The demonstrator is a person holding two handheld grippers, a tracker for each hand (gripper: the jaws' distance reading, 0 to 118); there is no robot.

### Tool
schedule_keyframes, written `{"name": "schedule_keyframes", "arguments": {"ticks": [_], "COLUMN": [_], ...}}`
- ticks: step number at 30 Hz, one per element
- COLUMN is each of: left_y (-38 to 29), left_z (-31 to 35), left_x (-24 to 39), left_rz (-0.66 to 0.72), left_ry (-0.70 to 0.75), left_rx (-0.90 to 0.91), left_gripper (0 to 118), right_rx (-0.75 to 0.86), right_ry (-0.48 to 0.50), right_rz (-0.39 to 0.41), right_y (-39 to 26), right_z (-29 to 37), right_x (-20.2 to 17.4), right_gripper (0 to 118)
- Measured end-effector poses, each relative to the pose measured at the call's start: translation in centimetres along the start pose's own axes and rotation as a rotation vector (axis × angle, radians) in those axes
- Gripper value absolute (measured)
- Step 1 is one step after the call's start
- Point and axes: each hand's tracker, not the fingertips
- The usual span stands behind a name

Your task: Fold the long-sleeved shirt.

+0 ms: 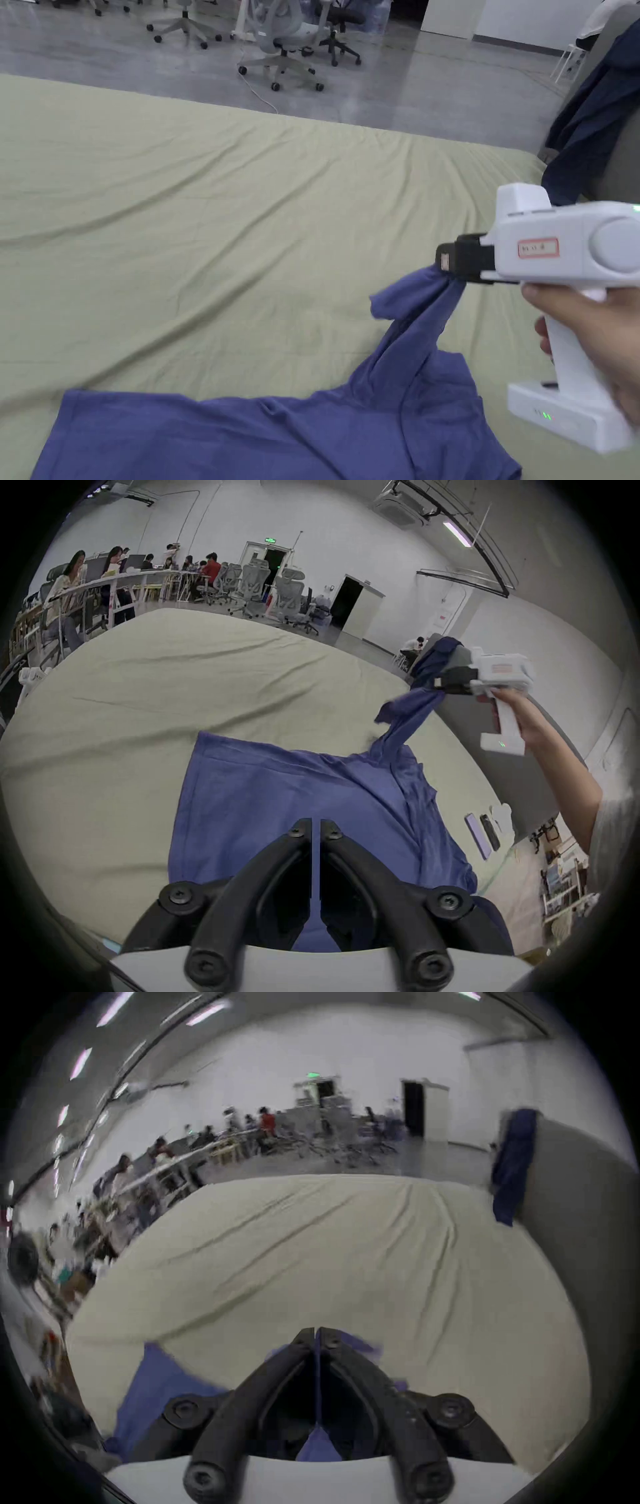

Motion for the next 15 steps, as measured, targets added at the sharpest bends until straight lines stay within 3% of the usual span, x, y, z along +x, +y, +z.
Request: {"name": "schedule_keyframes", "arguments": {"ticks": [6, 10, 11, 12, 15], "left_y": [-2.2, -2.9, -2.7, -2.6, -2.7], "left_z": [0.6, 0.0, -0.1, -0.2, -0.2], "left_x": [0.1, -0.4, -0.2, -0.2, -0.4], "left_rz": [0.022, 0.032, 0.033, 0.032, 0.028], "left_ry": [-0.012, 0.013, 0.021, 0.026, 0.033], "left_rx": [-0.024, -0.053, -0.056, -0.059, -0.053], "left_gripper": [4, 4, 4, 4, 4], "right_rx": [-0.220, -0.532, -0.551, -0.399, -0.434], "right_ry": [0.015, -0.017, -0.042, -0.048, -0.062], "right_rz": [0.122, 0.091, 0.083, 0.088, 0.046], "right_y": [-13.7, -22.8, -24.5, -24.5, -23.0], "right_z": [2.2, -4.6, -5.8, -5.1, -4.7], "right_x": [-4.7, -5.3, -5.2, -5.8, -5.6], "right_gripper": [3, 3, 3, 3, 8]}}
